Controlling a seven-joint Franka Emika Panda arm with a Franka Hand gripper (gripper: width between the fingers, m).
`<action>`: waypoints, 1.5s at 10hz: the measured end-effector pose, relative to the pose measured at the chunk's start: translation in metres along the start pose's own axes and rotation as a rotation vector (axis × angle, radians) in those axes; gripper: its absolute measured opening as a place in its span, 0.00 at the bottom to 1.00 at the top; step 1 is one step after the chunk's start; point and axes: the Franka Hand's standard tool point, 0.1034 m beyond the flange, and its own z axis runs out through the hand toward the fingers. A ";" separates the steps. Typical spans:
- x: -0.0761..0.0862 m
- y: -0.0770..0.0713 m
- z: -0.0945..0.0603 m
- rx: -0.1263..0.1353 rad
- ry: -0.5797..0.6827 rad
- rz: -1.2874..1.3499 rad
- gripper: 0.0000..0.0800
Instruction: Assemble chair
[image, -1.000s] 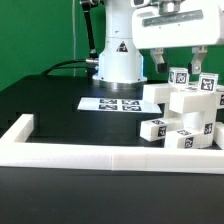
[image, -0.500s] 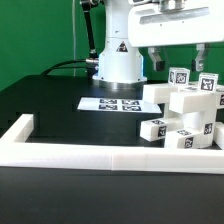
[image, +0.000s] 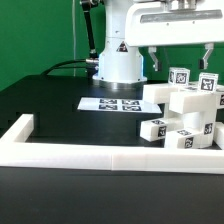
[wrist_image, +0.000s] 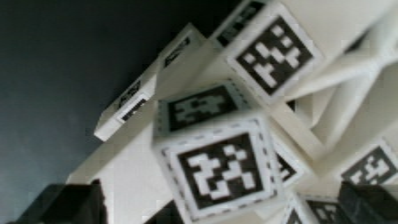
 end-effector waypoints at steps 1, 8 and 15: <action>0.000 0.001 0.000 -0.002 0.000 -0.047 0.81; -0.002 0.003 0.011 -0.035 -0.006 -0.193 0.66; -0.002 0.003 0.011 -0.035 -0.004 -0.053 0.36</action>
Offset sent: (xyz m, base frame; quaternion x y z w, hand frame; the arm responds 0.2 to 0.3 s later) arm 0.0056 -0.0006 -0.0166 -0.0316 0.0087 -0.1049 0.9939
